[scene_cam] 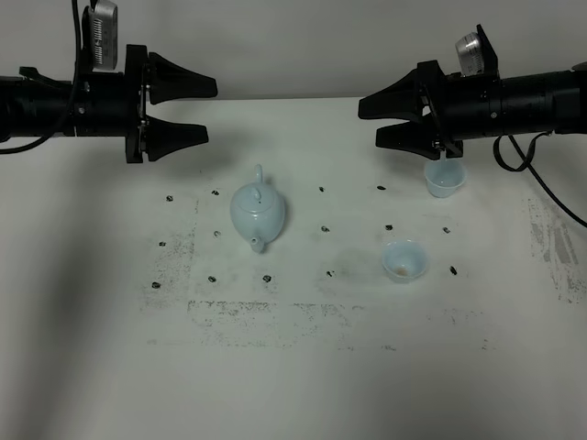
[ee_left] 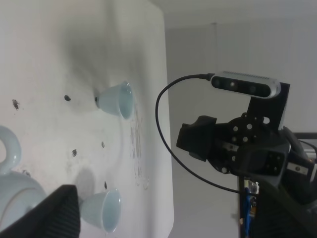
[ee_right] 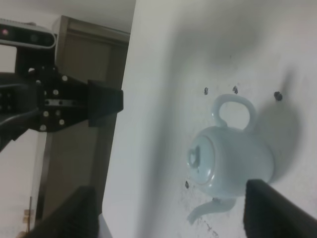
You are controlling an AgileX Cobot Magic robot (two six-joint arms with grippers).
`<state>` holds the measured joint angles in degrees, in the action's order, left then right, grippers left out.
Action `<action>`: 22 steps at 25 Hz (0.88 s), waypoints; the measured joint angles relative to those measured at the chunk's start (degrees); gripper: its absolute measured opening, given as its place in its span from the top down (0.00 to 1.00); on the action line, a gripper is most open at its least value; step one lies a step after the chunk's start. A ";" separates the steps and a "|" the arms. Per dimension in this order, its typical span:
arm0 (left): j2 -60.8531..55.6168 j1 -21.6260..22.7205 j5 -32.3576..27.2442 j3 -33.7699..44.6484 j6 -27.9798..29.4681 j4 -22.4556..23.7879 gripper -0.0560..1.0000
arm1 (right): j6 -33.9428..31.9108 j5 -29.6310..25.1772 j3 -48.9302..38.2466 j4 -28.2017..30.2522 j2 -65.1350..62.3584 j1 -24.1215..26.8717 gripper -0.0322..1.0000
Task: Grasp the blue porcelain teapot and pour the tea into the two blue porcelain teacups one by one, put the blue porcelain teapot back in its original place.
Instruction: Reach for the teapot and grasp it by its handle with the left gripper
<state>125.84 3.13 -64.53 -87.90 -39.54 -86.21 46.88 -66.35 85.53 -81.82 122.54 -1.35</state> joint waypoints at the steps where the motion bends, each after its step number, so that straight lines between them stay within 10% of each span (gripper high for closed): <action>1: 0.00 0.00 0.00 0.00 0.00 0.00 0.88 | 0.00 0.00 0.00 0.00 0.00 0.00 0.40; 22: 0.00 0.00 0.00 0.00 0.00 0.00 0.88 | 0.00 0.00 0.00 0.00 0.00 0.00 0.40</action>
<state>125.84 3.13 -64.53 -87.90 -39.54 -86.21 46.88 -66.35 85.53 -81.82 122.54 -1.35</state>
